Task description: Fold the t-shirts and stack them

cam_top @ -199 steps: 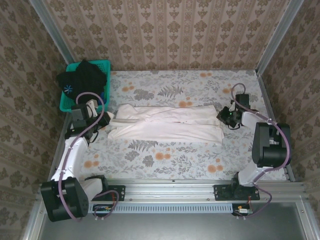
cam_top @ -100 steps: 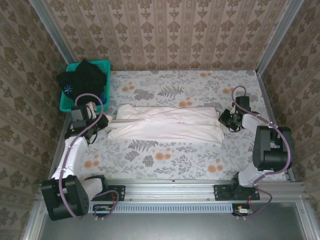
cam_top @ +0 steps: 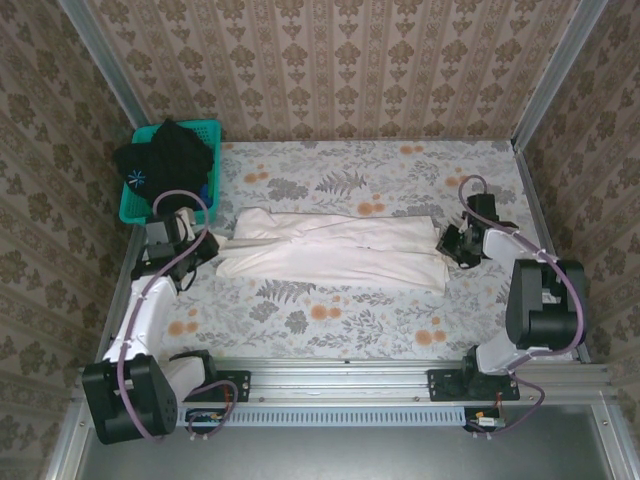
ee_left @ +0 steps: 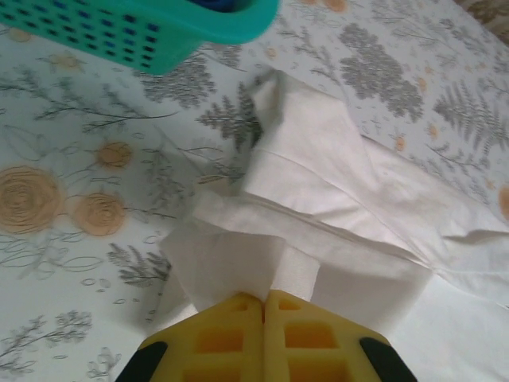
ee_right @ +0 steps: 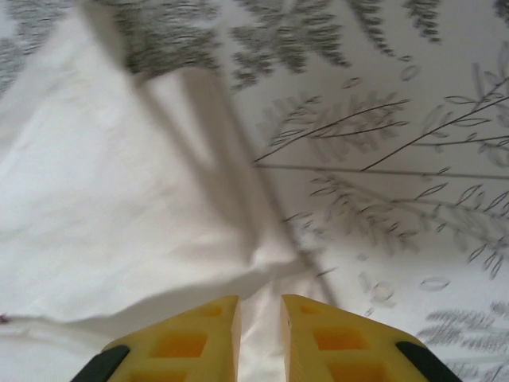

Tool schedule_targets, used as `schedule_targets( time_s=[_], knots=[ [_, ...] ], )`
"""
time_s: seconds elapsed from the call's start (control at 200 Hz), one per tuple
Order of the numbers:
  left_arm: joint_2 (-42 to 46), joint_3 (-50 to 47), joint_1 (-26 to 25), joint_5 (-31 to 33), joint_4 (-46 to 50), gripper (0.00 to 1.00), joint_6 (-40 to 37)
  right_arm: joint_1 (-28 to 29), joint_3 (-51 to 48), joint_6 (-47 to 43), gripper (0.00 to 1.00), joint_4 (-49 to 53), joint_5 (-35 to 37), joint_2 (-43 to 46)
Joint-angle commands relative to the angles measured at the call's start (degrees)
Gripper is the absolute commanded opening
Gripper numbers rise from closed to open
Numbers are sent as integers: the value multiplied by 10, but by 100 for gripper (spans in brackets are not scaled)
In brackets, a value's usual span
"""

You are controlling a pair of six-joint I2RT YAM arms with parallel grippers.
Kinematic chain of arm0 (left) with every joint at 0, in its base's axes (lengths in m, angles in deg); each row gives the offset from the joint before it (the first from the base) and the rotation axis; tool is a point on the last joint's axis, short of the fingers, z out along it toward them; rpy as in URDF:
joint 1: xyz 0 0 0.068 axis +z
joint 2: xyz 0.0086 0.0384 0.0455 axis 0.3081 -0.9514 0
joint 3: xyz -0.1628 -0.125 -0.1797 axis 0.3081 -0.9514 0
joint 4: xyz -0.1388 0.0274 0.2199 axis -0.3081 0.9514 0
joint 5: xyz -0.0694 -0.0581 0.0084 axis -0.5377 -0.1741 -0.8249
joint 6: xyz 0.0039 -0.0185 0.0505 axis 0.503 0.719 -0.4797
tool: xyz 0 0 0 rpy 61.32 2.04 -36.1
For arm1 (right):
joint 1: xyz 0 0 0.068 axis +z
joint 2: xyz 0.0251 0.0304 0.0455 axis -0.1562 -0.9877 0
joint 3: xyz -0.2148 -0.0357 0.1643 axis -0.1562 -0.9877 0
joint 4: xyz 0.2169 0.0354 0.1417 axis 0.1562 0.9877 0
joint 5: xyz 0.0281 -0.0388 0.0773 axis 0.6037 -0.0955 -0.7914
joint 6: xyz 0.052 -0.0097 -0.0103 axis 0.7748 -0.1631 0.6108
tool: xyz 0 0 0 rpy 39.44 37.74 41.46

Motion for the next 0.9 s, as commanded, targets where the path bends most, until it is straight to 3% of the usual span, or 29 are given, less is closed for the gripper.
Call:
schedule_targets(
  time_s=[0.0, 0.14, 0.31, 0.425, 0.495, 0.625, 0.73, 0.895],
  knots=[
    [32, -5, -49, -7, 5, 0, -16, 75, 56, -3, 27, 21, 45, 35],
    [70, -42, -133, 12, -23, 0, -12, 157, 115, 1, 27, -7, 35, -58],
    [104, -73, -183, 46, -2, 4, -23, 186, 160, 7, 22, -6, 29, -177],
    [131, -82, -182, 76, 25, 21, -16, 188, 152, 6, 22, -6, 37, -189],
    [152, -81, -182, 90, 33, 42, -16, 188, 150, 3, 23, -2, 42, -185],
    [168, -58, -182, 119, 41, 61, -22, 188, 146, 0, 24, -4, 44, -164],
    [129, -31, -182, 136, 41, 62, -32, 188, 144, 2, 26, -11, 43, -150],
    [-12, 26, -166, 199, 102, 57, -11, 189, 139, 5, 27, -20, 34, -143]
  ],
)
